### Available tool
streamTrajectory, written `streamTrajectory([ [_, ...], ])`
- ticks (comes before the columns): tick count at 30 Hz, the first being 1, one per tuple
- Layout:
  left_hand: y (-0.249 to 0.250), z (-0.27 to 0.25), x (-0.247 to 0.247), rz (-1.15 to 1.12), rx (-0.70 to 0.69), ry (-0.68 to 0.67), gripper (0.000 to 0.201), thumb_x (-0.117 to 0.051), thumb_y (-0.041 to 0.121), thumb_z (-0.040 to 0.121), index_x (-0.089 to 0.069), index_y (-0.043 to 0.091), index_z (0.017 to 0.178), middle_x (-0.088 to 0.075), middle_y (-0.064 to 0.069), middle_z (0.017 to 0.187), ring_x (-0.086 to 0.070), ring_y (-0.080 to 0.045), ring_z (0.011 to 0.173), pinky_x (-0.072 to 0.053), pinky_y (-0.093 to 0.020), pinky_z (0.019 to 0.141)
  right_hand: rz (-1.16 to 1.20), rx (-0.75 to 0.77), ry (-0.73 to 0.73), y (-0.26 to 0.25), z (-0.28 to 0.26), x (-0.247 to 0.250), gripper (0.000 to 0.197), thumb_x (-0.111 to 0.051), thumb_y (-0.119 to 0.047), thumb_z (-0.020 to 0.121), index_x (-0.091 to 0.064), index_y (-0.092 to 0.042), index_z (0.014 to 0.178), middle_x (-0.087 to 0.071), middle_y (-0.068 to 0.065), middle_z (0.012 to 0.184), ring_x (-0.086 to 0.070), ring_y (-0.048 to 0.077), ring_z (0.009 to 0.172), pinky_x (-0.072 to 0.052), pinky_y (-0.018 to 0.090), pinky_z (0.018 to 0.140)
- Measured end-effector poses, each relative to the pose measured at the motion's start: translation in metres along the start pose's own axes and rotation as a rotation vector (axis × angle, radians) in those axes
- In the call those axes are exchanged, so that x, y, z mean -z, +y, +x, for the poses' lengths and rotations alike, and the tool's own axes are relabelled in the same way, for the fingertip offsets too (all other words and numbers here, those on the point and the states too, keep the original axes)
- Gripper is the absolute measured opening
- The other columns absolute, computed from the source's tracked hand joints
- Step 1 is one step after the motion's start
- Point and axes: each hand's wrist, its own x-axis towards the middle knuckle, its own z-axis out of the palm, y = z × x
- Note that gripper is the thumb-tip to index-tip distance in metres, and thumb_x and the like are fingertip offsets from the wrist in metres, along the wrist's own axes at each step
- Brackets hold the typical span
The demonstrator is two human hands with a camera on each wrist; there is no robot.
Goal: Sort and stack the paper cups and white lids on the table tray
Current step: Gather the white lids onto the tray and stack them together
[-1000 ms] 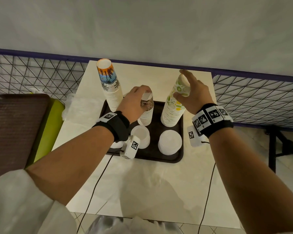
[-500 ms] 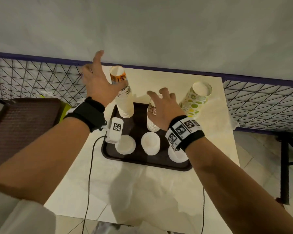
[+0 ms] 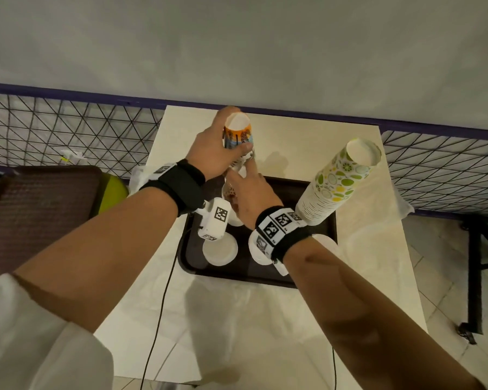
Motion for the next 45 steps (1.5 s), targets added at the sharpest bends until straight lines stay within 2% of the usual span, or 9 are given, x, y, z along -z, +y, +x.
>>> streamTrajectory([
  [4,0.01,0.003,-0.005,0.0,-0.012,-0.121,0.067,-0.06,0.044,0.101,-0.026,0.032,0.158,-0.052,-0.001,0.15,-0.055,-0.021,0.132,-0.044,-0.025,0.101,-0.002,0.0,0.09,-0.005,-0.006,-0.01,0.072,-0.067,-0.014,0.091,-0.029,-0.025,0.15,-0.024,0.022,0.148,-0.047,0.041,0.118,-0.052,0.051,0.097],
  [7,0.015,0.0,0.001,-0.025,-0.004,-0.183,0.067,-0.048,0.05,0.105,-0.013,0.039,0.162,-0.045,-0.001,0.158,-0.051,-0.023,0.139,-0.041,-0.024,0.103,-0.038,0.008,0.12,-0.001,-0.01,-0.011,0.082,-0.076,-0.032,0.083,-0.023,-0.031,0.146,-0.021,0.021,0.148,-0.041,0.044,0.123,-0.053,0.055,0.094],
  [10,0.013,-0.007,0.013,-0.122,0.064,-0.15,0.067,-0.036,0.06,0.105,-0.004,0.047,0.162,-0.05,-0.004,0.155,-0.052,-0.021,0.137,-0.039,-0.031,0.109,-0.021,0.043,0.301,0.003,-0.018,0.001,0.067,-0.065,-0.044,0.082,-0.035,-0.027,0.14,-0.033,0.016,0.14,-0.043,0.037,0.114,-0.053,0.051,0.088],
  [13,-0.004,-0.021,0.021,-0.259,0.121,0.024,0.062,-0.037,0.062,0.101,-0.022,0.042,0.158,-0.06,-0.002,0.14,-0.056,-0.02,0.13,-0.041,-0.047,0.116,0.189,-0.023,0.538,0.014,-0.018,0.023,0.06,-0.059,-0.036,0.082,-0.045,-0.017,0.137,-0.037,0.013,0.136,-0.042,0.03,0.116,-0.048,0.046,0.095],
  [16,-0.021,-0.043,0.011,-0.191,0.063,0.011,0.06,-0.054,0.053,0.094,-0.037,0.03,0.148,-0.058,-0.001,0.127,-0.06,-0.012,0.112,-0.052,-0.045,0.102,0.349,-0.108,0.645,0.021,0.003,0.049,0.061,-0.06,-0.028,0.084,-0.042,-0.019,0.141,-0.036,0.012,0.141,-0.043,0.03,0.124,-0.046,0.047,0.103],
  [20,-0.026,-0.058,-0.011,0.028,0.031,-0.143,0.093,-0.079,0.064,0.071,-0.036,0.028,0.144,-0.052,-0.001,0.133,-0.06,-0.017,0.114,-0.054,-0.038,0.093,0.344,-0.122,0.376,0.02,0.042,0.069,0.072,-0.069,-0.035,0.086,-0.034,-0.036,0.149,-0.026,0.011,0.153,-0.043,0.035,0.133,-0.048,0.045,0.105],
  [24,-0.032,-0.061,-0.026,0.16,-0.032,-0.128,0.077,-0.087,0.046,0.074,-0.047,0.024,0.136,-0.063,-0.001,0.124,-0.063,-0.023,0.109,-0.054,-0.044,0.093,0.245,-0.128,0.133,0.019,0.059,0.064,0.076,-0.075,-0.033,0.086,-0.033,-0.039,0.15,-0.049,0.011,0.134,-0.058,0.033,0.117,-0.052,0.043,0.098],
  [28,-0.04,-0.062,-0.016,0.145,0.022,-0.082,0.065,-0.086,0.036,0.079,-0.051,0.023,0.132,-0.067,-0.002,0.121,-0.063,-0.022,0.108,-0.054,-0.04,0.09,0.191,-0.14,0.167,0.03,0.051,0.064,0.074,-0.071,-0.026,0.09,-0.031,-0.039,0.151,-0.058,0.01,0.127,-0.058,0.03,0.115,-0.051,0.041,0.097],
  [45,-0.049,-0.03,-0.005,0.08,0.062,-0.043,0.078,-0.088,0.029,0.079,-0.043,0.021,0.142,-0.066,-0.008,0.128,-0.064,-0.029,0.115,-0.056,-0.043,0.097,0.279,-0.164,0.295,0.051,-0.004,0.047,0.08,-0.071,-0.021,0.091,-0.026,-0.04,0.155,-0.048,0.009,0.13,-0.056,0.028,0.117,-0.048,0.032,0.095],
])
